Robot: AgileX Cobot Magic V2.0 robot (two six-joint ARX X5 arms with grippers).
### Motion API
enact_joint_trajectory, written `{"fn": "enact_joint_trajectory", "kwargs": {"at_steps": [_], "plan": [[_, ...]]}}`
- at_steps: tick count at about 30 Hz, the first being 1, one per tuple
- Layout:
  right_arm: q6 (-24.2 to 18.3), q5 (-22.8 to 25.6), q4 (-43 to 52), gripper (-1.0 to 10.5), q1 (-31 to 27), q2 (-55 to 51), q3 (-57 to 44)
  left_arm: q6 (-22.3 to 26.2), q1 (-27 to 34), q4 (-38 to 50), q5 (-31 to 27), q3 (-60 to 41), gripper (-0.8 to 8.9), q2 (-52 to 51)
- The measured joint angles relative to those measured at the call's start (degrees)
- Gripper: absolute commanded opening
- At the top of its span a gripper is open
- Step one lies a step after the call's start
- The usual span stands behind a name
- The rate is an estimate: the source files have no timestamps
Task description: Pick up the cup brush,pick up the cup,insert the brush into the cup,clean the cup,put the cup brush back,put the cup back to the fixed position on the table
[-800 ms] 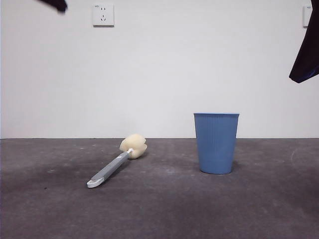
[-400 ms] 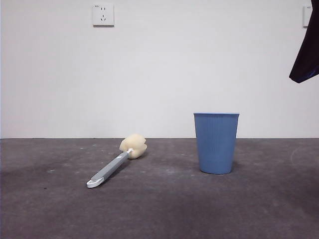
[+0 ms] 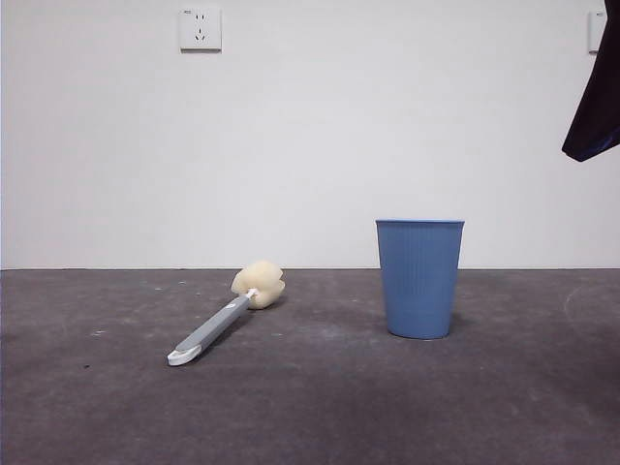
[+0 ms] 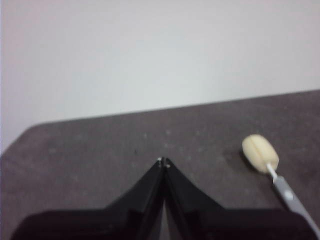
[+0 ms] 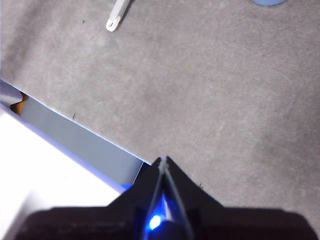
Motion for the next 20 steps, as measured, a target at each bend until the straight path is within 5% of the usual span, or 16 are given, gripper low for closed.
{"fn": "enact_joint_trajectory", "kwargs": {"at_steps": [20], "plan": [[0.0, 0.0, 0.0, 0.0, 0.0, 0.0, 0.0, -3.1, 0.1, -11.8, 0.0, -8.4, -0.03, -9.6]]}}
